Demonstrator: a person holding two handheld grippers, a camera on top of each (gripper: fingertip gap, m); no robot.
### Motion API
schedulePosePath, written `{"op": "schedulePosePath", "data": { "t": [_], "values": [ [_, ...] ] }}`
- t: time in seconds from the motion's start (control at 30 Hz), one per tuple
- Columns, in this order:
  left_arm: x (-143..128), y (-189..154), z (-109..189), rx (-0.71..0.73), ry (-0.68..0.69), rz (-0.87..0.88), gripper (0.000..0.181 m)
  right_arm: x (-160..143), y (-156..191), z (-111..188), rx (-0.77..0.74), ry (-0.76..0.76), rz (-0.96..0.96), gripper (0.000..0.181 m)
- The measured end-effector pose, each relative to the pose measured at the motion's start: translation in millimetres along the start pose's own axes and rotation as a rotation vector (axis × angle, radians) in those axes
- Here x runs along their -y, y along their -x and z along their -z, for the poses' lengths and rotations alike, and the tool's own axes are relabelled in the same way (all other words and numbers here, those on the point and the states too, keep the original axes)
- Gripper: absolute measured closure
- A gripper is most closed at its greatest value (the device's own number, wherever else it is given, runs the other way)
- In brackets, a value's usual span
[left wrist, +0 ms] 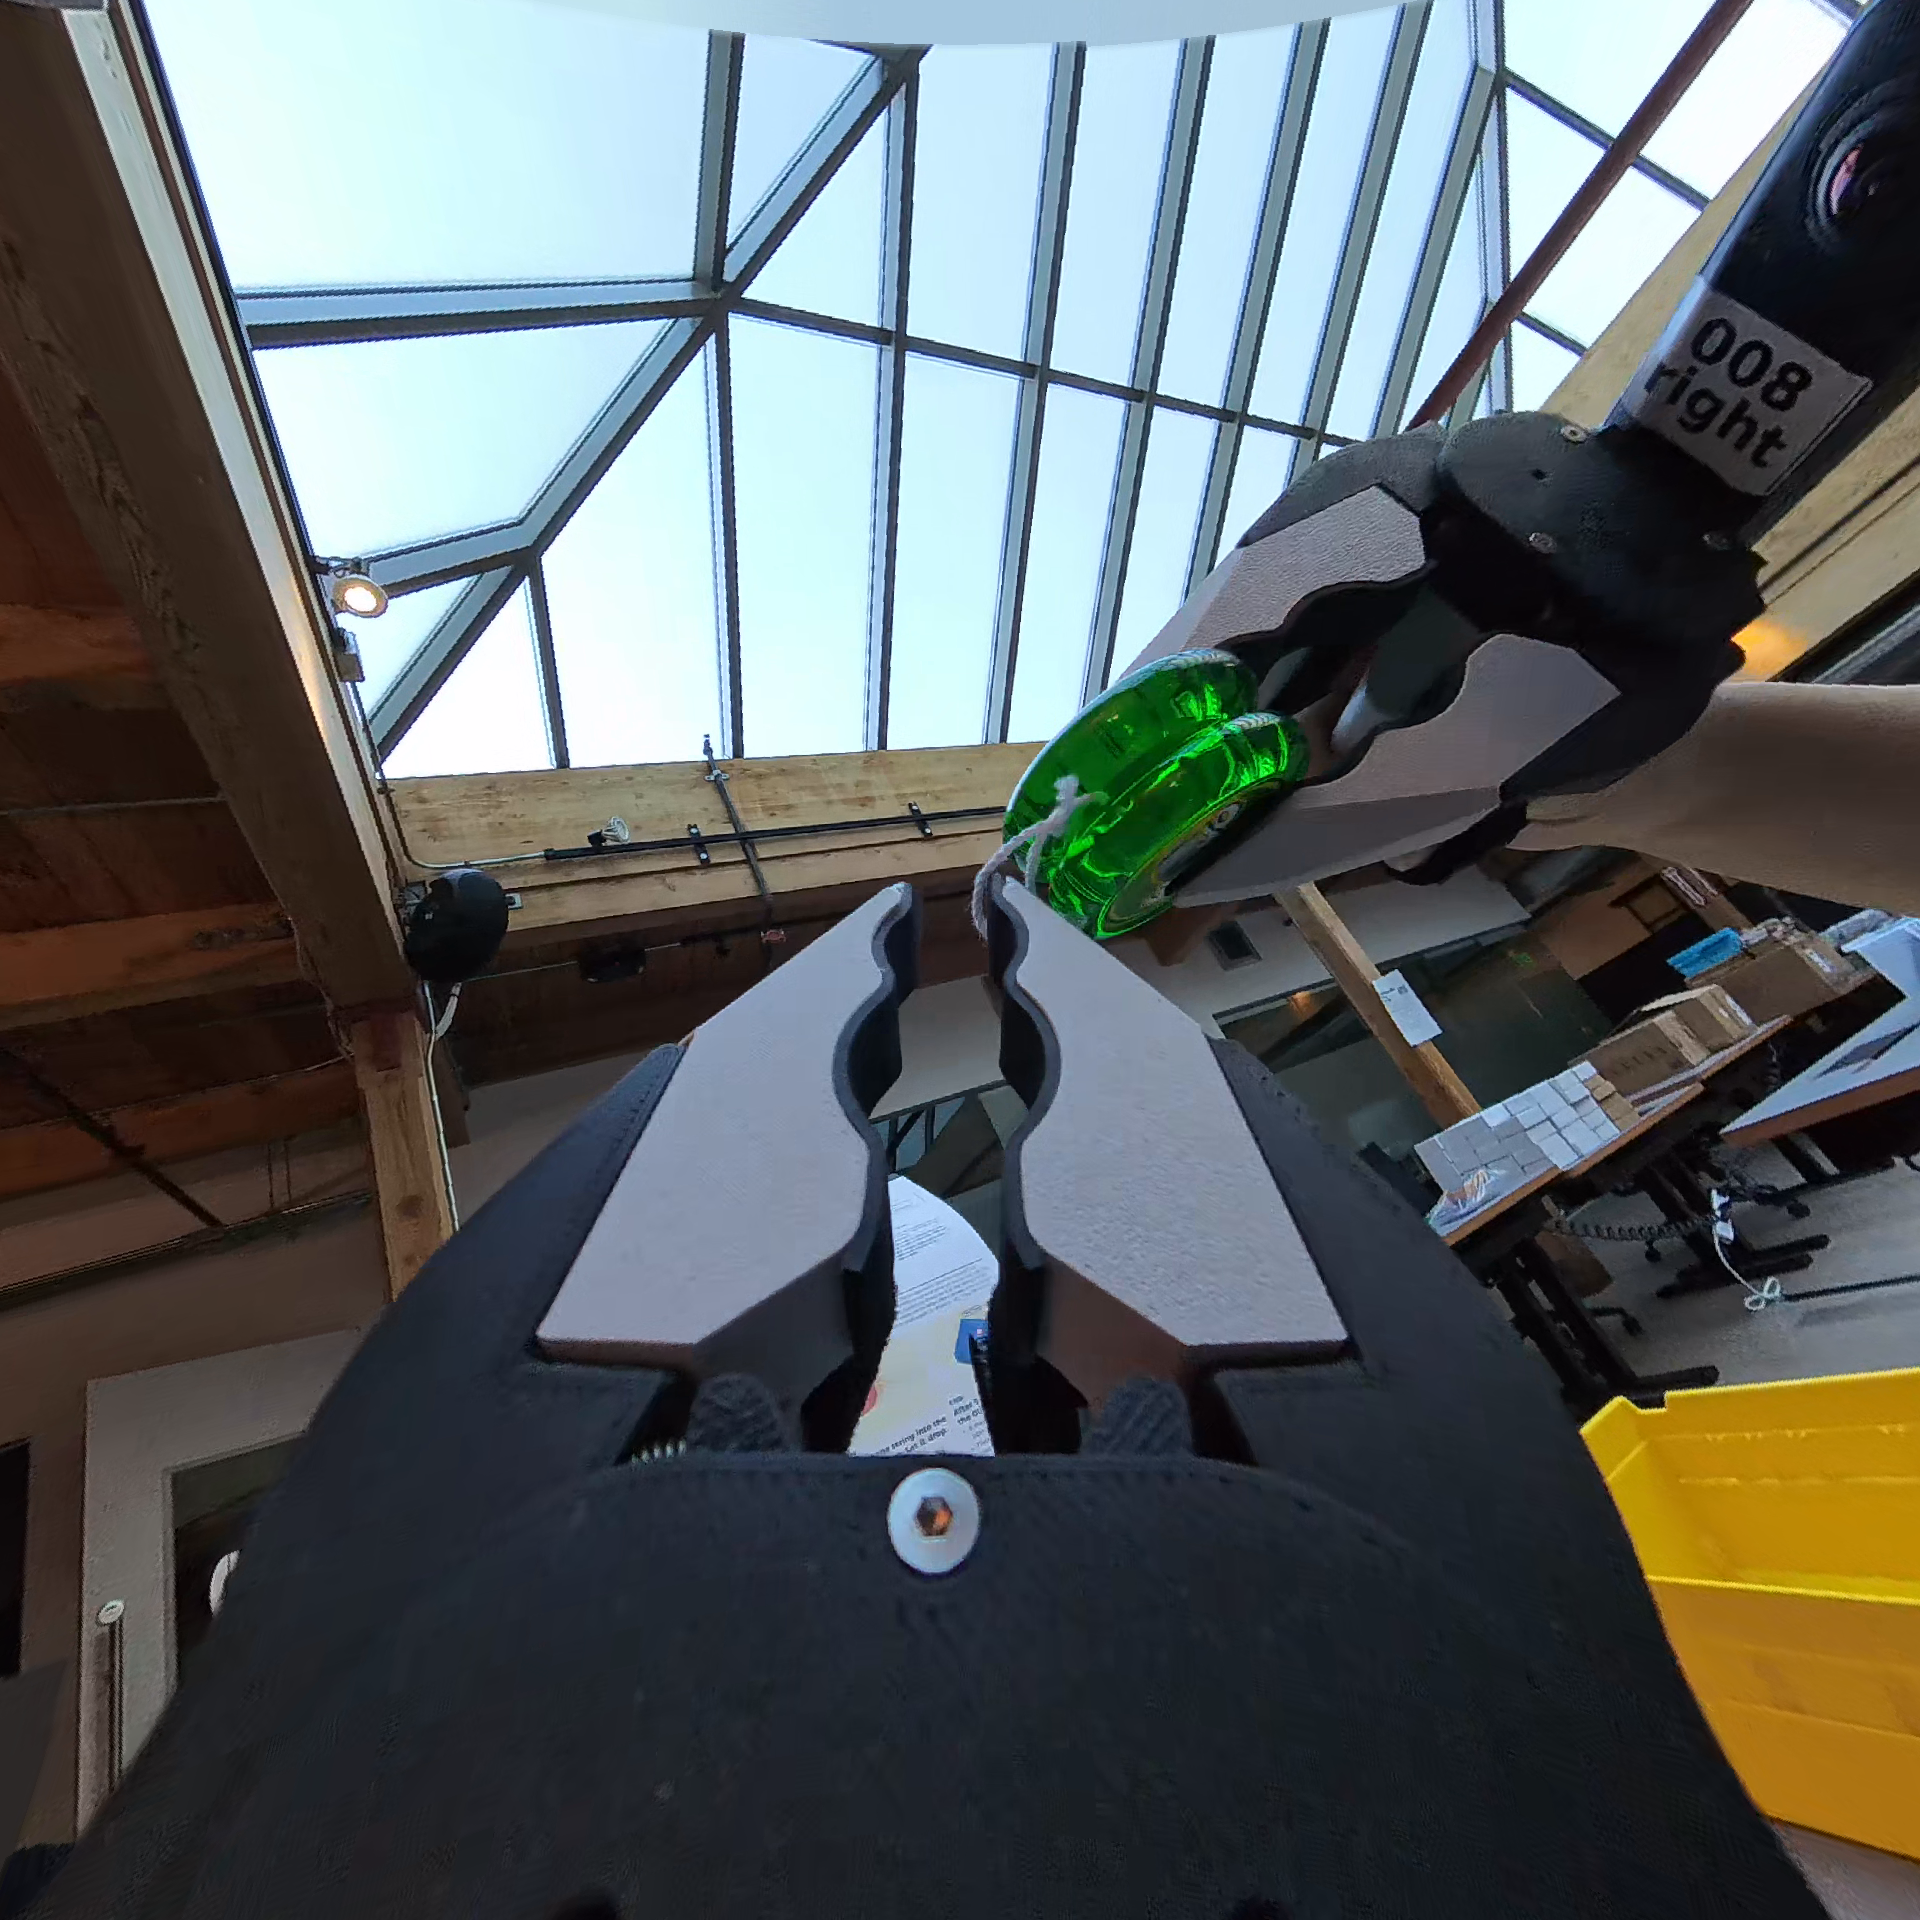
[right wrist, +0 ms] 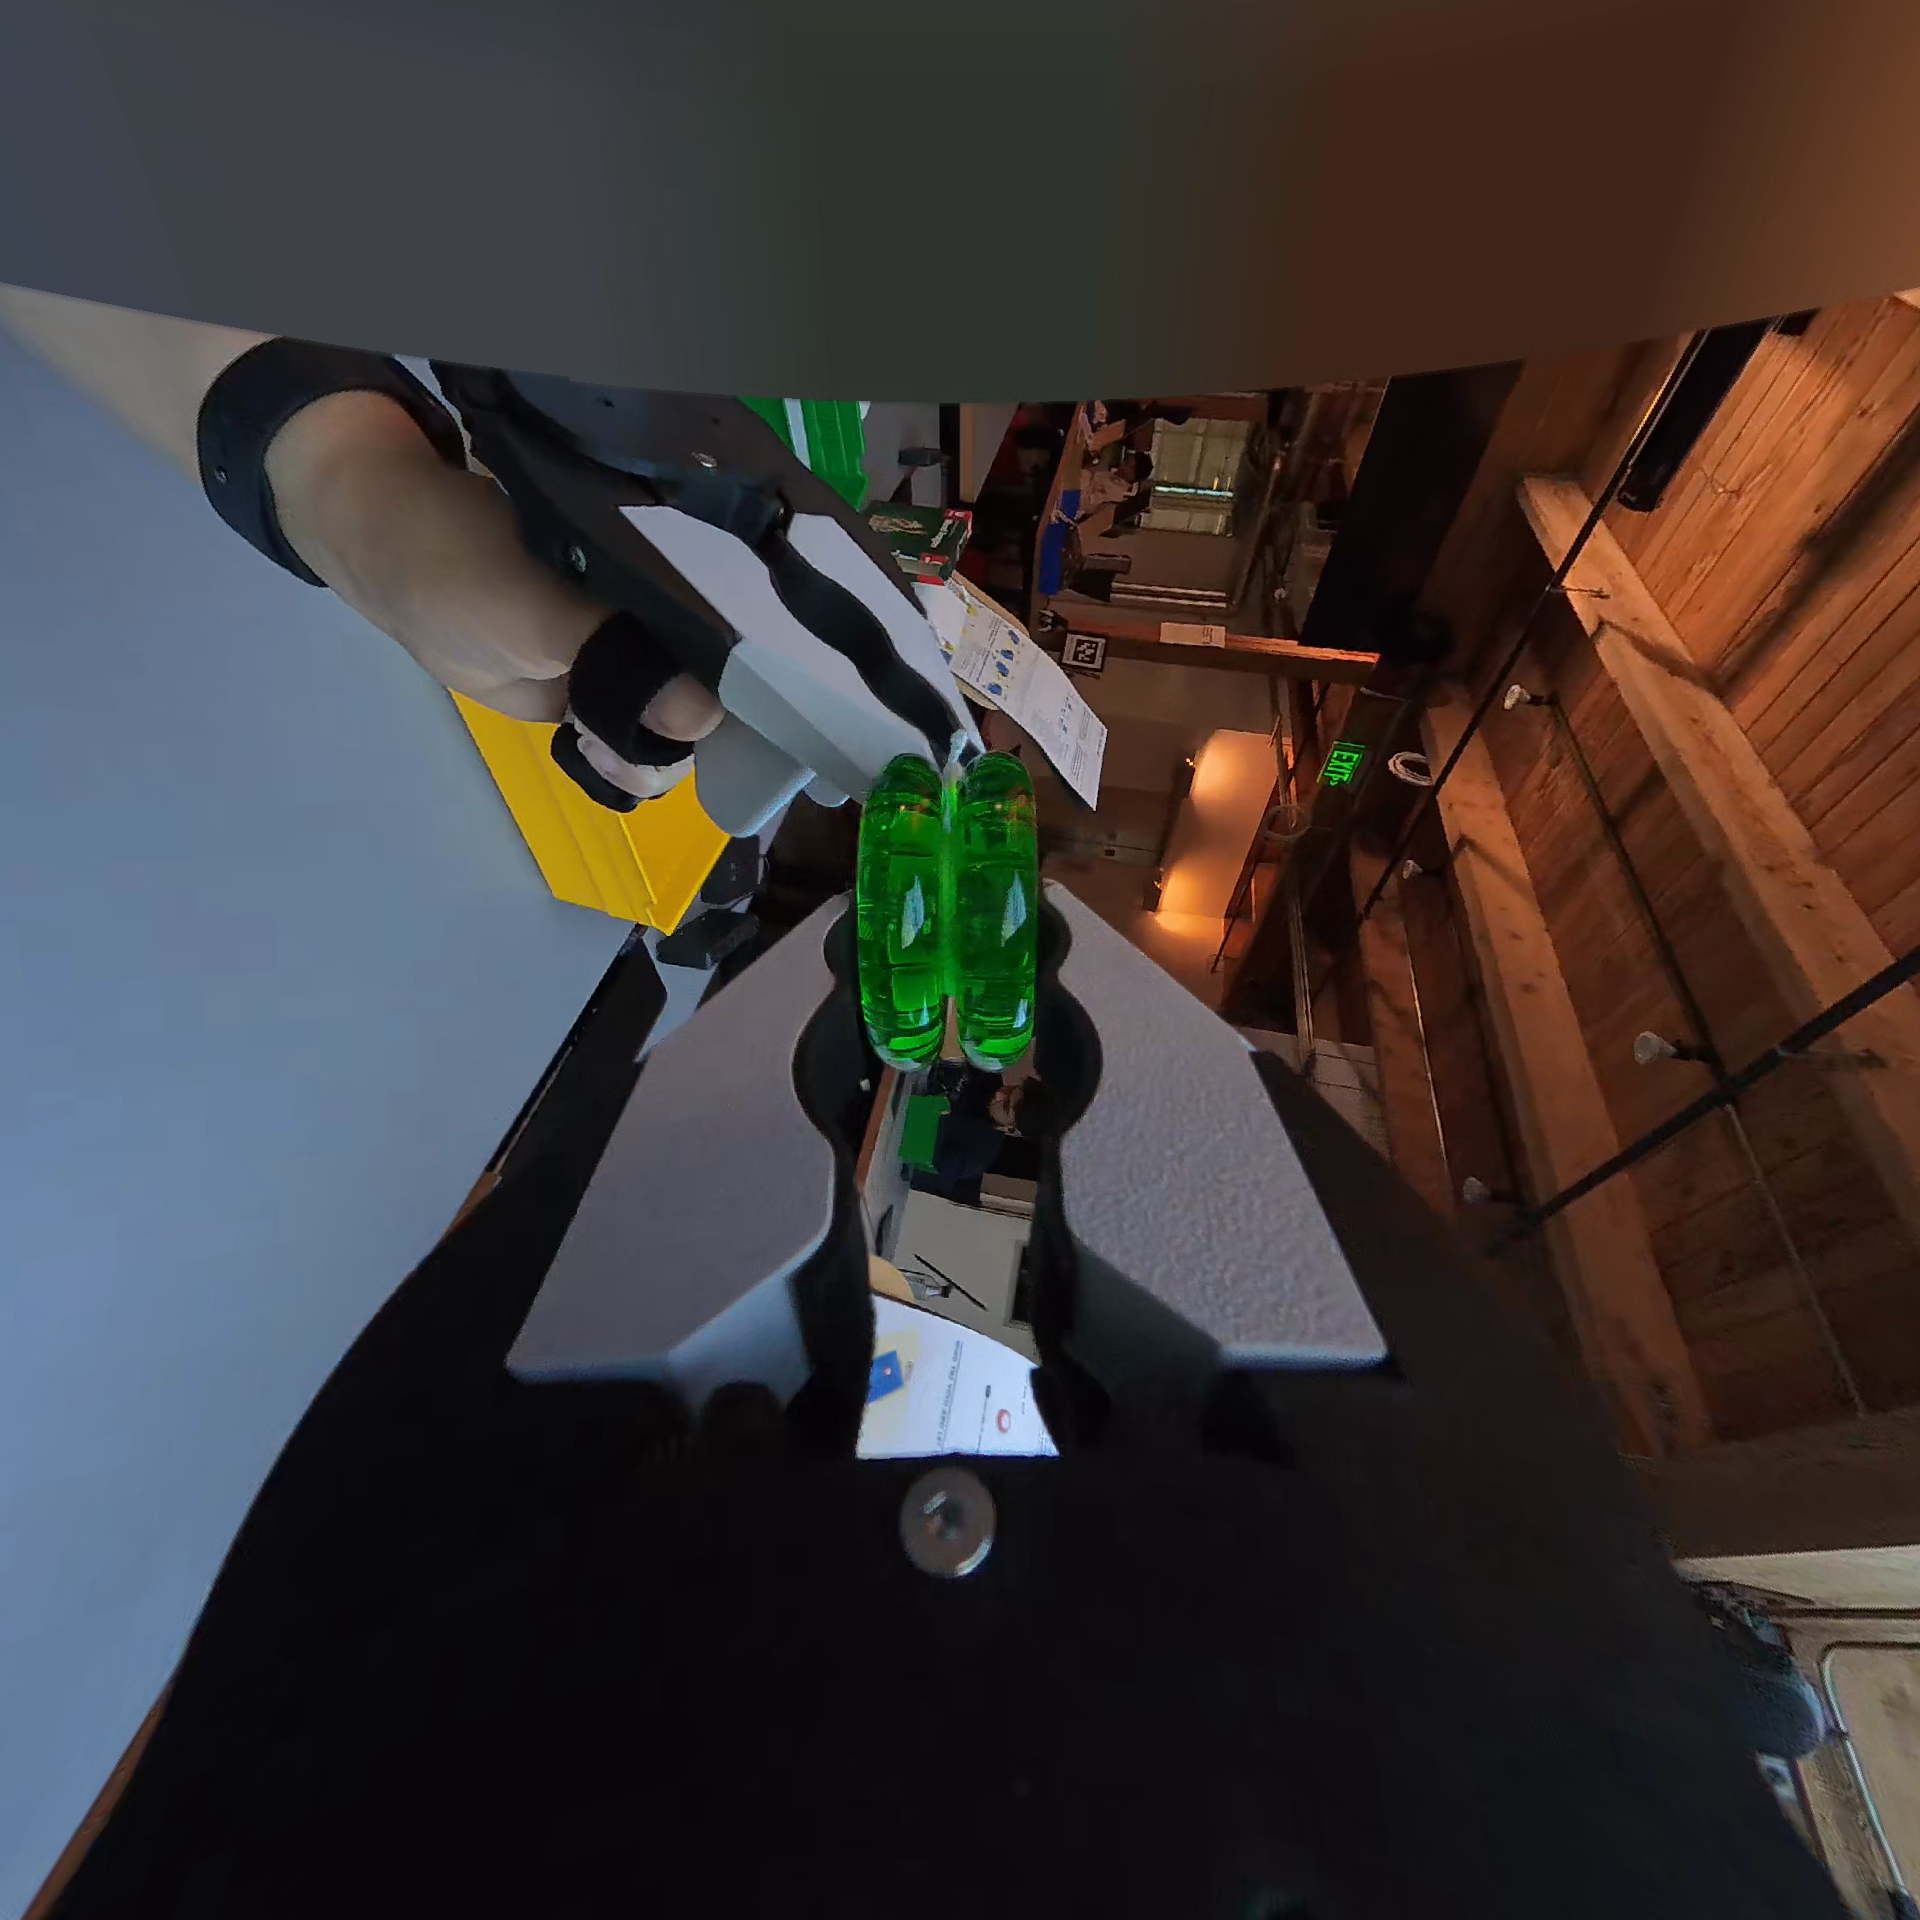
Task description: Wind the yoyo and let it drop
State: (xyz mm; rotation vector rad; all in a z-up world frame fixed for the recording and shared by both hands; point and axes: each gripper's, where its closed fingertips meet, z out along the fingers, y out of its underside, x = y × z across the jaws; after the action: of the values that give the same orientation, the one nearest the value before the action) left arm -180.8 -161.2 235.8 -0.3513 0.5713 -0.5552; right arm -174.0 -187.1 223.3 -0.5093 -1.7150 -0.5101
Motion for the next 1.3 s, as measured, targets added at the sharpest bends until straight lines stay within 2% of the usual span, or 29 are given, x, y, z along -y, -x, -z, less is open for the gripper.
{"op": "schedulePosePath", "data": {
  "t": [0.5, 0.8, 0.97, 1.3],
  "values": [
    [6, -4, -1, 0.018, -0.028, 0.056, 0.172, 1, 6, 1, 0.027, -0.070, -0.140, 0.154],
    [12, -9, 3, -0.016, -0.063, 0.068, 0.175, 3, 9, 3, 0.106, -0.146, -0.277, 0.153],
    [11, -12, 3, -0.025, -0.061, 0.061, 0.177, 1, 18, 2, 0.173, -0.150, -0.319, 0.154],
    [10, -22, 6, -0.072, -0.035, 0.020, 0.181, -7, 21, 3, 0.162, -0.132, -0.365, 0.153]
  ]
}}
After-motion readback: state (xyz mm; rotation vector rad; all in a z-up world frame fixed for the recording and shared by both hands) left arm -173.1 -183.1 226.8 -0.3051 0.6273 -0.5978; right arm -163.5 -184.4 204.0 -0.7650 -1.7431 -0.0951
